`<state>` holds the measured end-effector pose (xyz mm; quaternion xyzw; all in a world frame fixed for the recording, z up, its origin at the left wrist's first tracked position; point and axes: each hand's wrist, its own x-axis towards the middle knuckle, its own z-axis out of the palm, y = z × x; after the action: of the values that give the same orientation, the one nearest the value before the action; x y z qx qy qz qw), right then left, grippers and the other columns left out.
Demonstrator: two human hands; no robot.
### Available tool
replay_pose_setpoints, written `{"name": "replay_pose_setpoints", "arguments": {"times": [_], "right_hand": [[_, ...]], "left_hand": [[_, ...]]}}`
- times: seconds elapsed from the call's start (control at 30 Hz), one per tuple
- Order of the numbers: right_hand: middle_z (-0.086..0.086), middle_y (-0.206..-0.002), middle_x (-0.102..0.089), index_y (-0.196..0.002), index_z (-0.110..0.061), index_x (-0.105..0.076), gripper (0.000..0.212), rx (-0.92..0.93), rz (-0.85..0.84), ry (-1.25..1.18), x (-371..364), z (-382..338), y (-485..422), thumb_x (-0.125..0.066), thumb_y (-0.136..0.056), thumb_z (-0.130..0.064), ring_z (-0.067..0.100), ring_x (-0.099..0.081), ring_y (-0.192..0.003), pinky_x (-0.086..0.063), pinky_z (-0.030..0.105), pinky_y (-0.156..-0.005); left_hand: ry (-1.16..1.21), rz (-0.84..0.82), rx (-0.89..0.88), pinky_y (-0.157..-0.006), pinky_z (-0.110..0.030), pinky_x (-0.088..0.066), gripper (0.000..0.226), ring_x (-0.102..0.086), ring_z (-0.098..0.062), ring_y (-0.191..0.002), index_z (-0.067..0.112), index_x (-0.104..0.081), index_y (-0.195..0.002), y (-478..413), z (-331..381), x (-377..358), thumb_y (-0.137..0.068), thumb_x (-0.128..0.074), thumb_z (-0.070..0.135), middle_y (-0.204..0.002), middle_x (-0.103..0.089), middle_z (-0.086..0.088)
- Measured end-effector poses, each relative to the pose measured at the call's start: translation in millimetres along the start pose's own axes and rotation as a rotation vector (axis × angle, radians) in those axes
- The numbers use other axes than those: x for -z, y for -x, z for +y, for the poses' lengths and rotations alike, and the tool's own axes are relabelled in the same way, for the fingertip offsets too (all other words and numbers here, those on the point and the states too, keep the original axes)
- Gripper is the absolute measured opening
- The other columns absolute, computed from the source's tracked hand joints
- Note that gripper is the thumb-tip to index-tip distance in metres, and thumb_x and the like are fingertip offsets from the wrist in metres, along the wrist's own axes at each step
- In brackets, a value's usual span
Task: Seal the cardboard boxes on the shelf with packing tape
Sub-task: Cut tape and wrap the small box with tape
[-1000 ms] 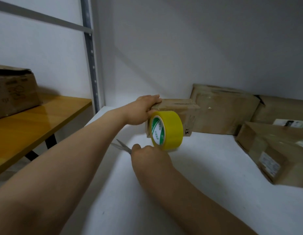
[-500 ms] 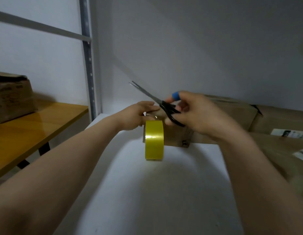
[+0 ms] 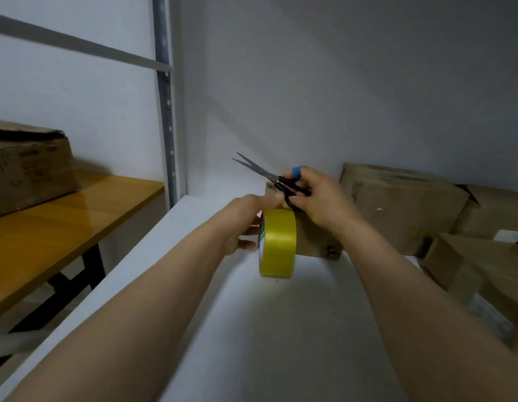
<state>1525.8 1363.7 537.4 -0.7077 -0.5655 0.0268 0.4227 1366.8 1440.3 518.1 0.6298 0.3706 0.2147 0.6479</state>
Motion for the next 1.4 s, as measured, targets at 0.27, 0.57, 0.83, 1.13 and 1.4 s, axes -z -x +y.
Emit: {"name": "replay_pose_setpoints", "arguments": {"times": [0.27, 0.57, 0.83, 1.13, 1.4], "right_hand": [[-0.003, -0.102, -0.071, -0.123, -0.022, -0.064, 0.040, -0.004, -0.018, -0.023, 0.3, -2.2, 3.1, -0.068, -0.088, -0.001, 0.007, -0.066, -0.094, -0.045, 0.004, -0.073], [-0.007, -0.095, -0.065, -0.121, -0.015, -0.062, 0.039, -0.067, -0.067, -0.213, 3.4, -4.2, 2.1, -0.068, -0.089, 0.007, 0.008, -0.072, -0.083, -0.058, 0.016, -0.073], [-0.005, -0.096, -0.066, -0.117, -0.015, -0.063, 0.039, -0.057, -0.045, -0.171, 1.3, 0.3, -3.0, -0.071, -0.086, 0.007, -0.002, -0.067, -0.078, -0.054, 0.009, -0.069], [0.007, -0.100, -0.077, -0.107, -0.024, -0.073, 0.043, -0.081, -0.200, -0.474, 73.8, 1.4, 44.5, -0.088, -0.067, -0.026, 0.011, -0.073, -0.093, -0.056, 0.027, -0.093], [0.003, -0.083, -0.072, -0.103, -0.019, -0.076, 0.066, -0.322, -0.535, -0.244, 102.0, 42.4, 58.7, -0.090, -0.046, -0.051, 0.011, -0.065, -0.071, -0.046, 0.020, -0.054]], "left_hand": [[0.155, -0.046, 0.108, -0.067, -0.036, -0.060, 0.015, -0.067, -0.019, -0.073, 0.015, -0.062, -0.103, 13.1, -0.1, -19.6, -0.096, -0.067, 0.028, -0.085, -0.067, -0.006], [0.160, -0.064, 0.288, -0.105, -0.037, -0.050, 0.031, -0.069, -0.025, -0.106, 0.006, -0.068, -0.110, 14.6, 0.5, -15.6, -0.090, -0.075, 0.028, -0.115, -0.071, -0.012], [0.522, -0.046, 0.239, -0.061, -0.034, -0.056, 0.013, -0.060, -0.023, -0.061, 0.006, -0.062, -0.103, 14.3, -1.6, -33.9, -0.101, -0.050, 0.011, -0.075, -0.060, -0.015], [0.355, -0.057, 0.216, -0.082, -0.045, -0.057, 0.028, -0.067, -0.032, -0.087, 0.004, -0.066, -0.112, -1.0, 1.2, -26.2, -0.099, -0.062, 0.028, -0.101, -0.071, -0.019], [0.321, -0.129, 0.197, -0.095, -0.051, -0.055, 0.041, -0.070, -0.037, -0.099, 0.008, -0.069, -0.121, -18.0, -11.6, -14.4, -0.088, -0.074, 0.031, -0.113, -0.073, -0.021]]}}
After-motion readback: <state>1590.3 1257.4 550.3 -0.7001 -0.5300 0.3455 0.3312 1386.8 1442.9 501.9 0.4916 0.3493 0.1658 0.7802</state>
